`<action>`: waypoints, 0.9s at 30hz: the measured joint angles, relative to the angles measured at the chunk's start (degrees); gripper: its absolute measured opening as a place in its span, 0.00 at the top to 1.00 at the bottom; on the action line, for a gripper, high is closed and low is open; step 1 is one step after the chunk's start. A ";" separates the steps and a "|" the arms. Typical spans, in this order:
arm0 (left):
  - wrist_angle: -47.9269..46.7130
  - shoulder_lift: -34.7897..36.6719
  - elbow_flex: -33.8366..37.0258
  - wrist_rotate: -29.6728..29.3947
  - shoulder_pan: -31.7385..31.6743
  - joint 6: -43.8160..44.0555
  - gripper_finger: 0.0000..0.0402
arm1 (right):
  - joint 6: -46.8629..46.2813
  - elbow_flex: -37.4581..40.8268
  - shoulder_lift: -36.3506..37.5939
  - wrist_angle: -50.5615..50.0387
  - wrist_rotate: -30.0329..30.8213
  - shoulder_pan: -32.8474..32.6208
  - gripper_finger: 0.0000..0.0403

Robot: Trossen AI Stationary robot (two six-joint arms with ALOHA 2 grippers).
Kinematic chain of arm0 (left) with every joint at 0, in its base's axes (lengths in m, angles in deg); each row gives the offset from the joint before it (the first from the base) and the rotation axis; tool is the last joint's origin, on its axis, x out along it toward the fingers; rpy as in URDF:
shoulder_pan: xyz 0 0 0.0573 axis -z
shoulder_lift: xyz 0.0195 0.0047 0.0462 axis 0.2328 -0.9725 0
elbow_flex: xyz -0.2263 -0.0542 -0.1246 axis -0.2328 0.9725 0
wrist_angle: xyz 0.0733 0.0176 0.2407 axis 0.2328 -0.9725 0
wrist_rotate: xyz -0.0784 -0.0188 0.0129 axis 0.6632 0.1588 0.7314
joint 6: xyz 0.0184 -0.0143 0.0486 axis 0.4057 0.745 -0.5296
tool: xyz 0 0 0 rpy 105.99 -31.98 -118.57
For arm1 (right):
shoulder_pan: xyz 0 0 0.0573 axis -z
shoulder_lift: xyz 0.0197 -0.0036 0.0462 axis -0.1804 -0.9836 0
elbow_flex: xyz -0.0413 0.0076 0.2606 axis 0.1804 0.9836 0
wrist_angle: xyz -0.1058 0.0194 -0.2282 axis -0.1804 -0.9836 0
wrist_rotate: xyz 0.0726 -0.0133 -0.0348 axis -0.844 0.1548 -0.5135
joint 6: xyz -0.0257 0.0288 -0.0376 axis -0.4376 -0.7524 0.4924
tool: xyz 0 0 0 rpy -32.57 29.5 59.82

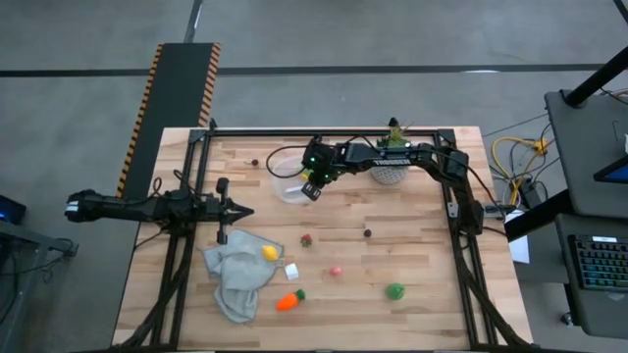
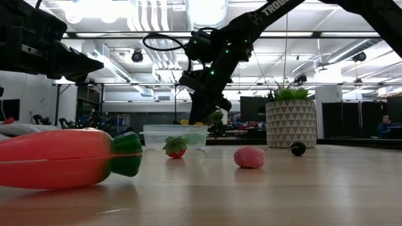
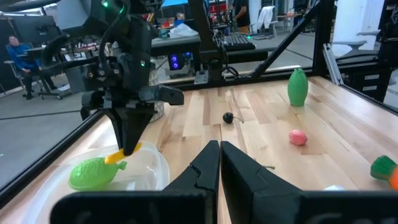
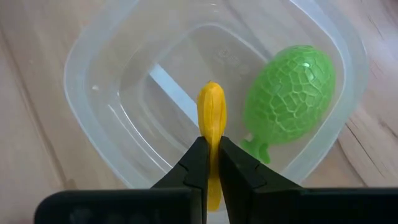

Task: Pick and placing Produce into tupperware
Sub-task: Put the yellow corn into the transparent bin, then put the dark purple cherry into the transparent bin

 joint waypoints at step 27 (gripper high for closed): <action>0.08 -0.02 0.00 0.01 0.00 -0.02 1.00 | 0.00 -1.42 5.19 -3.43 -0.02 -0.61 0.78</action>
